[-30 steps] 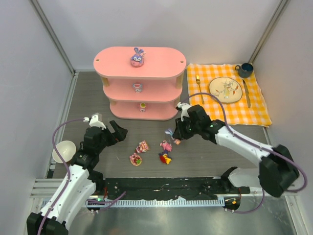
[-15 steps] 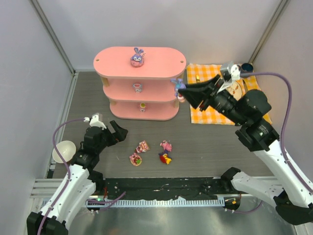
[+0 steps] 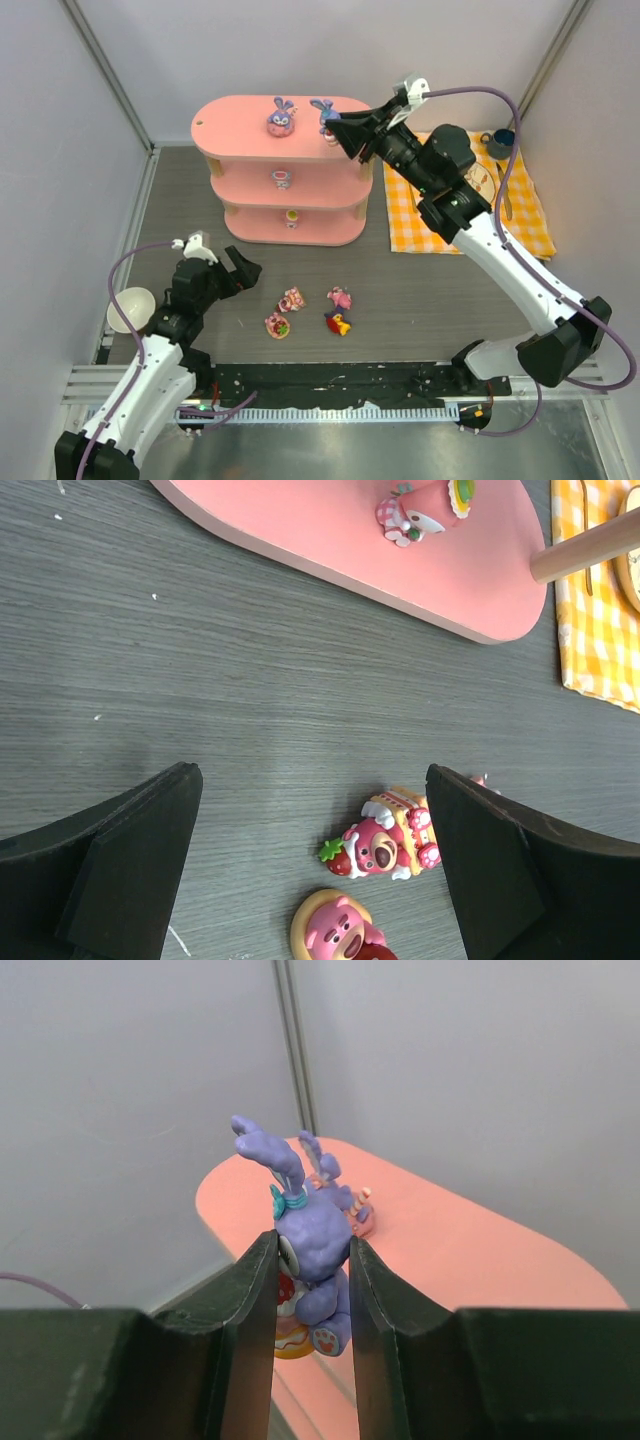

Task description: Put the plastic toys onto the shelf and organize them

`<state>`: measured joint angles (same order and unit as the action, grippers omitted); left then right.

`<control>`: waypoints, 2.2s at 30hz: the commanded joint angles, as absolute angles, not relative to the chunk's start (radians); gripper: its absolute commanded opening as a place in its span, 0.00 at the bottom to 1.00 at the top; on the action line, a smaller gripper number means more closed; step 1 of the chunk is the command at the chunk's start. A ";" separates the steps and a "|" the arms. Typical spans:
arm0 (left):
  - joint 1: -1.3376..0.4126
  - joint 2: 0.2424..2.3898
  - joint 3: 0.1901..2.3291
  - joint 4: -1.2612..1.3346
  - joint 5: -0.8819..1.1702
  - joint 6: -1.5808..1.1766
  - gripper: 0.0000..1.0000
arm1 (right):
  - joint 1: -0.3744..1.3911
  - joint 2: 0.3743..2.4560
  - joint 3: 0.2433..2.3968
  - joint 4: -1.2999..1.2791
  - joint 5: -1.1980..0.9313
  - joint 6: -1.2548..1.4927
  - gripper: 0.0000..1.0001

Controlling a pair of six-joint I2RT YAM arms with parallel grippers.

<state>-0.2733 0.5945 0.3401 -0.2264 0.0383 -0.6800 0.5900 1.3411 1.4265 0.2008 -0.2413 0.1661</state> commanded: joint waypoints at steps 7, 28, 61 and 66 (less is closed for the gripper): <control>-0.276 0.624 0.371 -0.150 0.043 -0.675 1.00 | 0.480 1.388 1.373 0.696 -0.287 0.333 0.01; -0.276 0.632 0.356 -0.124 0.043 -0.673 1.00 | 0.459 1.499 1.332 0.790 -0.334 0.434 0.01; -0.276 0.634 0.344 -0.112 0.044 -0.675 1.00 | 0.459 1.549 1.273 0.796 -0.339 0.420 0.01; -0.276 0.629 0.344 -0.114 0.043 -0.675 1.00 | 0.459 1.546 1.262 0.795 -0.342 0.410 0.01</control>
<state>-0.2733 0.6350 0.3401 -0.1654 0.0383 -0.6796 0.4606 1.5589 1.2640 0.7330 -0.3325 0.4229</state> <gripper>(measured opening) 0.997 0.343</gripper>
